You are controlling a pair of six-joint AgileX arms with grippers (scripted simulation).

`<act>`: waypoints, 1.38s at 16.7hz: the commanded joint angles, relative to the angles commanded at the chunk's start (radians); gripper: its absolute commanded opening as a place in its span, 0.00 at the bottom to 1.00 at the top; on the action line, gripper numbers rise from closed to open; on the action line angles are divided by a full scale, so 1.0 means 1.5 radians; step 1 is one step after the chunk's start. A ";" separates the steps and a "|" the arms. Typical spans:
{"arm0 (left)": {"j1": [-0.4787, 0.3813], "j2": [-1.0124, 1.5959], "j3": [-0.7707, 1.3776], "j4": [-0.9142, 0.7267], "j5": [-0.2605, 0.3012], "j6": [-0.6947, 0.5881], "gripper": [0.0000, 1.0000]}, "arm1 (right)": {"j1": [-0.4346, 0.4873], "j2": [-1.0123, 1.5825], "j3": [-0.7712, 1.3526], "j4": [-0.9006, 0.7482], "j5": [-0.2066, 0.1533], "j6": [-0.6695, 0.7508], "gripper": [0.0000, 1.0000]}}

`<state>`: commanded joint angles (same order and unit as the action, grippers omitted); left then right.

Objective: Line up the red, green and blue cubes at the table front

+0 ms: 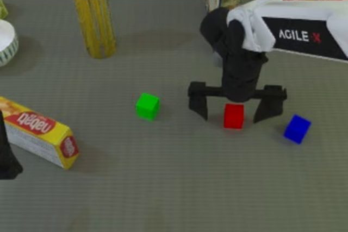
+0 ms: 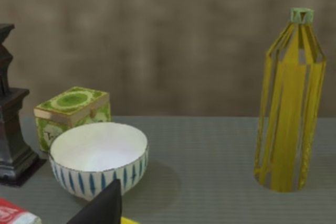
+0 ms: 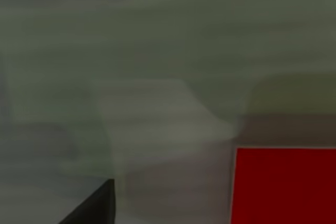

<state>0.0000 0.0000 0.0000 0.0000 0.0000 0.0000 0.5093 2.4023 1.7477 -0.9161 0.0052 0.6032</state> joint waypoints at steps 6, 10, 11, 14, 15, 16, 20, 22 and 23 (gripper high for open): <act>0.000 0.000 0.000 0.000 0.000 0.000 1.00 | 0.000 0.000 0.000 0.000 0.000 0.000 0.62; 0.000 0.000 0.000 0.000 0.000 0.000 1.00 | 0.000 0.000 0.000 0.000 0.000 0.000 0.32; 0.000 0.000 0.000 0.000 0.000 0.000 1.00 | 0.000 0.000 0.000 0.000 0.000 0.000 0.25; 0.000 0.000 0.000 0.000 0.000 0.000 1.00 | 0.000 0.000 0.000 0.000 0.000 0.000 0.02; 0.000 0.000 0.000 0.000 0.000 0.000 1.00 | 0.000 0.000 0.000 0.000 0.000 0.000 0.00; 0.000 0.000 0.000 0.000 0.000 0.000 1.00 | 0.000 0.000 0.000 0.000 0.000 0.000 0.00; 0.000 0.000 0.000 0.000 0.000 0.000 1.00 | 0.000 0.000 0.000 0.000 0.000 0.000 0.00; 0.000 0.000 0.000 0.000 0.000 0.000 1.00 | 0.000 0.000 0.000 0.000 0.000 0.000 0.00; 0.000 0.000 0.000 0.000 0.000 0.000 1.00 | -0.003 -0.027 0.004 -0.013 0.012 -0.007 0.00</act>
<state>0.0000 0.0000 0.0000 0.0000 0.0000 0.0000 0.5055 2.3618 1.7544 -0.9353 0.0236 0.5920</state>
